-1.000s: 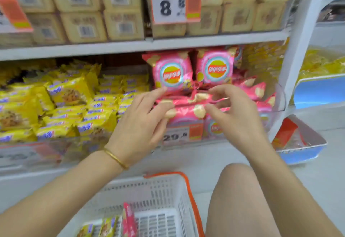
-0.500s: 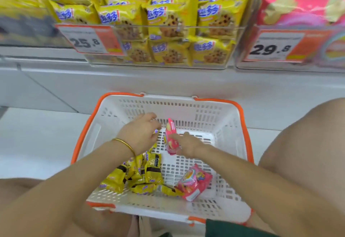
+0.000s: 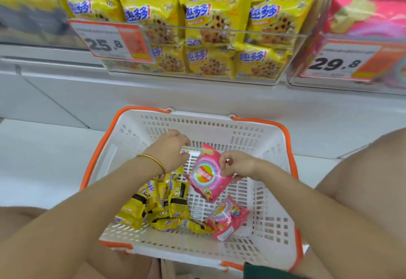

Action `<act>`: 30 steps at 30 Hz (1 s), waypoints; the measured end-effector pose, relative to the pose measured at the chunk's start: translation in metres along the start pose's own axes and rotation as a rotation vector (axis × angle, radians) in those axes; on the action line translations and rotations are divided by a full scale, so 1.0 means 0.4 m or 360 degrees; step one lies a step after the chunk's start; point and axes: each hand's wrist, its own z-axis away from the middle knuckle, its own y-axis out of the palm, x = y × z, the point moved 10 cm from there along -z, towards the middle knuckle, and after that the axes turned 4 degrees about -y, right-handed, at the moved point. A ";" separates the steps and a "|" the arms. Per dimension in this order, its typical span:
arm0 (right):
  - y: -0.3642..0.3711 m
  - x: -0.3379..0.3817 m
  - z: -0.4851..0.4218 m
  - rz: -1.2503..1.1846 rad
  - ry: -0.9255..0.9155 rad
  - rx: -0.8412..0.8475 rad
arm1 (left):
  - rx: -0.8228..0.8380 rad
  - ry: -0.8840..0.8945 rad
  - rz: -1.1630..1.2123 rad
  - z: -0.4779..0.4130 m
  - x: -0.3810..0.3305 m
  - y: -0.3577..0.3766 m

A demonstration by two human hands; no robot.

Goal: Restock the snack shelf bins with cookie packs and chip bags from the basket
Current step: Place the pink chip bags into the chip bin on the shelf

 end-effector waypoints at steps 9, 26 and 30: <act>-0.168 0.245 0.288 -0.0081 -0.0520 -0.0024 | 0.0368 0.0108 0.1092 0.058 -0.176 -0.031; -0.569 0.533 0.794 -0.0300 -0.1396 -0.1715 | -0.0942 0.0848 0.1219 0.183 -0.624 -0.655; -0.686 0.576 0.783 -0.0012 -0.1318 -0.1853 | -0.1058 0.0800 0.1214 0.115 -0.672 -0.702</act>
